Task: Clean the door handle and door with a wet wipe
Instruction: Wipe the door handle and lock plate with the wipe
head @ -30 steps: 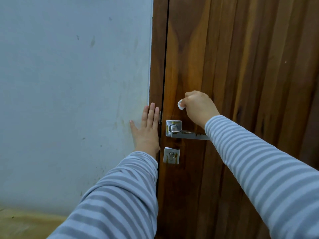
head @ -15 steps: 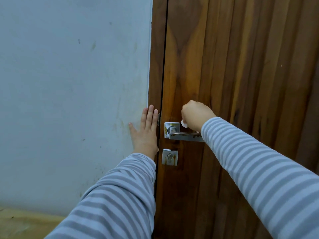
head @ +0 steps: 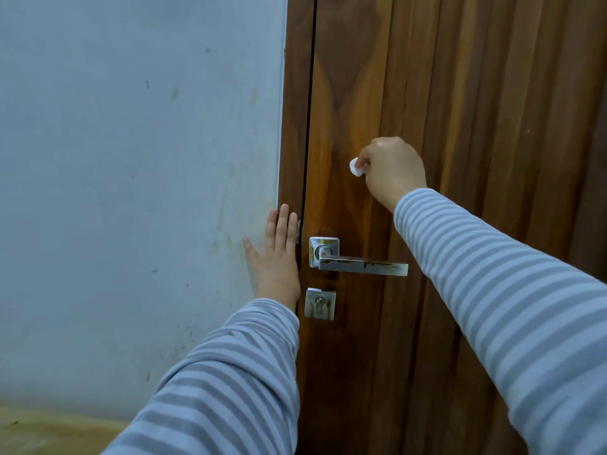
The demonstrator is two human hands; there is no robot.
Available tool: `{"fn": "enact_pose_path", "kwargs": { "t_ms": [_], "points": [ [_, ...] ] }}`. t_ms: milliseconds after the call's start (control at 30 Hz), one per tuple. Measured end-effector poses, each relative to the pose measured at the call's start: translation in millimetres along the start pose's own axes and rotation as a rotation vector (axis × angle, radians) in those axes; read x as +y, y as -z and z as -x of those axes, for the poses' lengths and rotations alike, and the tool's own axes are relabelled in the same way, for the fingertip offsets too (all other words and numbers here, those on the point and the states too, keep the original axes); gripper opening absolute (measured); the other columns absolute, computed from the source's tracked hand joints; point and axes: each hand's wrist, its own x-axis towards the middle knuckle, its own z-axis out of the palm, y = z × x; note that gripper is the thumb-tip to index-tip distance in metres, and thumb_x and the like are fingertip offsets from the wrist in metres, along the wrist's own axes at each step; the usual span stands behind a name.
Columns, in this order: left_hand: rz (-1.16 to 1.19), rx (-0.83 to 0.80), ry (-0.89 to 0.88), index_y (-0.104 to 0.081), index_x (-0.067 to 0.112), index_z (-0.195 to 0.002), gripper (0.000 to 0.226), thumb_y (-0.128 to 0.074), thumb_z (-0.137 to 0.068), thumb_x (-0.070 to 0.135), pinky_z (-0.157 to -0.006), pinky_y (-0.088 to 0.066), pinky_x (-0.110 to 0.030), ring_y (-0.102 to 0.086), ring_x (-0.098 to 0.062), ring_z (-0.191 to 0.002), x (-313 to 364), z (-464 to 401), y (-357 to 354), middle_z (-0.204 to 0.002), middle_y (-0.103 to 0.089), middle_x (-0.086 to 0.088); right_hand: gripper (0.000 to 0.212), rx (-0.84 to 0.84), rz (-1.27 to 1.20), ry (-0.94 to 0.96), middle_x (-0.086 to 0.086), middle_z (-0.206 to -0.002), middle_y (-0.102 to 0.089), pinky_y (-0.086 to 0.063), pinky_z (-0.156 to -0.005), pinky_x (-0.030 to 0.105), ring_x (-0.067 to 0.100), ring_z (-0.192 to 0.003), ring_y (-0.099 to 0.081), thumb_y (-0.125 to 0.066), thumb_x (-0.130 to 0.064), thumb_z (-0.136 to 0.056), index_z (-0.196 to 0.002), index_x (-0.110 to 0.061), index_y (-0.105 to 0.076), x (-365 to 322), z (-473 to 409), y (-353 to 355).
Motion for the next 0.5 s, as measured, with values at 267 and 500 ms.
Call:
{"fn": "enact_pose_path", "kwargs": {
  "t_ms": [267,500],
  "points": [
    [-0.005,-0.016,-0.01,0.051,0.01,-0.127,0.136,-0.073,-0.083,0.045,-0.113,-0.012,-0.066,0.039,-0.029,-0.14,-1,-1,0,-0.137,0.059,-0.009,0.02,-0.028,-0.037,0.012,0.011,-0.095,-0.064,-0.04,-0.071,0.029,0.029,-0.091,-0.059,-0.056,-0.003,-0.089,-0.098,-0.009,-0.073,5,23,-22],
    [-0.025,-0.005,-0.012,0.046,0.011,-0.132,0.135,-0.074,-0.082,0.045,-0.112,-0.014,-0.066,0.036,-0.028,-0.142,-1,0,1,-0.14,0.056,-0.009,0.019,-0.139,-0.022,0.029,0.008,-0.098,-0.065,-0.046,-0.074,0.031,0.026,-0.09,-0.06,-0.056,-0.004,-0.089,-0.097,-0.012,-0.072,6,44,-24]
  ]
}}
